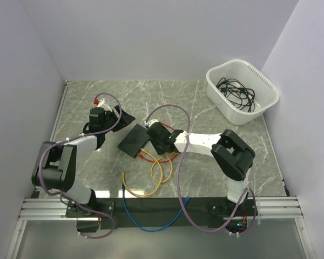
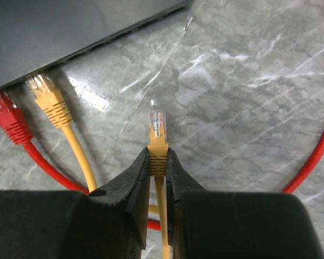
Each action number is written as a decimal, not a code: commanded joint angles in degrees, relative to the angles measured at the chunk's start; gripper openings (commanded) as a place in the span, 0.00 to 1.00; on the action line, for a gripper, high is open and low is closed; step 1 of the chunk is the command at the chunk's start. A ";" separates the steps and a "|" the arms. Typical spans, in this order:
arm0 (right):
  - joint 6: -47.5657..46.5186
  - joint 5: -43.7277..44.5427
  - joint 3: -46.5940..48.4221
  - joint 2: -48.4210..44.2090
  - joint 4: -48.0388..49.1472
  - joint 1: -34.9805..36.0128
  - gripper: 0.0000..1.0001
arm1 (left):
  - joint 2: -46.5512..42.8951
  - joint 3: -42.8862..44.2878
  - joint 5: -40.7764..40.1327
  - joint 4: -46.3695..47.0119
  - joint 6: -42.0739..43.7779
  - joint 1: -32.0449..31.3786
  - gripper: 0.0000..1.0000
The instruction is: Insert the plug into the switch port
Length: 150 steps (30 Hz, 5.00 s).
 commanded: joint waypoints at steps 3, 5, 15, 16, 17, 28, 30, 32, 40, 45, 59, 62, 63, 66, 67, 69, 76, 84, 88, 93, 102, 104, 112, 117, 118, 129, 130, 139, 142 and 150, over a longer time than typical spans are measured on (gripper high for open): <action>-1.88 8.25 4.82 2.66 1.58 3.01 0.00 | 4.76 0.41 4.26 8.13 -0.49 1.26 0.76; -2.14 9.23 6.05 4.06 1.05 3.80 0.00 | 6.26 0.33 4.70 8.84 -0.76 1.44 0.75; -1.88 8.53 9.12 6.97 1.22 4.24 0.00 | 9.96 -0.99 5.76 10.77 -1.46 1.61 0.65; -1.79 8.27 9.48 7.40 1.13 4.33 0.00 | 10.31 -0.99 6.02 11.04 -1.55 1.61 0.65; -1.79 8.18 9.74 7.67 1.13 4.50 0.00 | 10.83 -1.34 6.37 11.39 -1.72 1.61 0.64; -1.61 8.18 12.55 9.96 1.22 4.86 0.00 | 11.72 -2.84 6.81 12.80 -1.73 1.61 0.58; -1.70 7.65 12.91 10.04 1.22 4.86 0.00 | 11.98 -3.10 6.81 12.88 -1.64 1.52 0.57; -1.70 7.12 13.35 10.22 1.31 4.94 0.00 | 12.33 -3.28 6.90 13.23 -1.64 1.61 0.56; -1.79 6.94 15.98 12.07 0.69 4.86 0.00 | 12.16 -3.63 6.73 12.62 -0.76 1.61 0.55; -1.44 7.03 15.81 11.10 1.05 4.86 0.00 | 12.86 -3.45 7.08 12.27 -0.49 1.61 0.53; -1.17 6.86 15.99 8.73 1.31 4.94 0.00 | 14.27 -3.28 7.87 12.80 -0.23 1.44 0.49; -1.17 6.86 16.69 8.73 0.96 4.94 0.00 | 14.79 -3.28 8.22 13.23 -0.14 1.35 0.48; -1.17 6.94 16.86 8.73 0.87 5.03 0.00 | 14.97 -3.19 8.48 13.32 -0.14 1.26 0.48; -1.35 7.12 17.65 8.81 0.61 5.12 0.00 | 15.32 -2.84 8.40 13.15 0.12 0.91 0.48; -1.44 7.03 18.00 8.81 0.52 5.03 0.00 | 15.32 -2.84 8.40 13.06 0.21 0.73 0.47; -1.44 7.21 18.36 8.73 0.17 5.21 0.00 | 15.50 -2.58 8.13 12.62 0.47 0.56 0.47; -2.05 7.65 19.33 7.85 -0.36 6.00 0.00 | 15.67 -2.40 8.13 12.62 0.65 0.21 0.46; -1.61 5.28 16.87 8.99 3.32 5.91 0.00 | 15.50 -2.40 8.66 12.62 1.18 -0.06 0.45; -1.53 5.80 15.55 8.99 5.00 6.00 0.00 | 16.11 -2.14 10.06 12.88 1.35 -0.06 0.43; -2.40 6.24 11.87 6.98 9.20 6.00 0.00 | 17.17 -1.96 12.26 14.11 1.70 -0.15 0.42; -5.39 3.69 4.13 2.58 18.51 5.65 0.00 | 17.34 -0.82 14.37 14.03 3.99 -1.72 0.41; -5.39 3.52 3.59 2.40 19.24 5.74 0.00 | 17.52 -0.12 14.11 12.98 4.51 -2.78 0.41; -4.52 4.31 3.68 4.24 19.85 5.38 0.00 | 18.92 -0.55 13.85 13.50 3.81 -4.45 0.40; -3.55 3.96 1.76 3.37 22.84 4.51 0.00 | 18.75 -0.64 13.58 12.71 3.72 -4.72 0.39; -3.63 3.52 1.23 2.93 23.54 4.50 0.00 | 18.75 -0.64 13.49 12.71 3.81 -4.72 0.39; -6.80 -2.63 -1.07 0.99 29.52 3.54 0.00 | 18.84 -0.82 13.58 12.18 3.90 -5.24 0.37; -6.71 -2.81 -1.15 0.99 29.70 3.62 0.00 | 18.75 -1.17 13.49 12.18 3.73 -5.24 0.37; -5.48 -2.29 -3.44 0.90 31.02 3.54 0.00 | 17.87 -3.36 14.46 13.76 1.71 -5.59 0.36; -5.31 -2.28 -4.49 0.29 31.80 3.63 0.00 | 17.87 -4.94 15.25 15.60 -0.13 -5.77 0.35; -5.13 -6.67 -10.90 -4.28 39.36 3.62 0.00 | 16.38 -10.13 15.52 18.16 -2.43 -6.91 0.33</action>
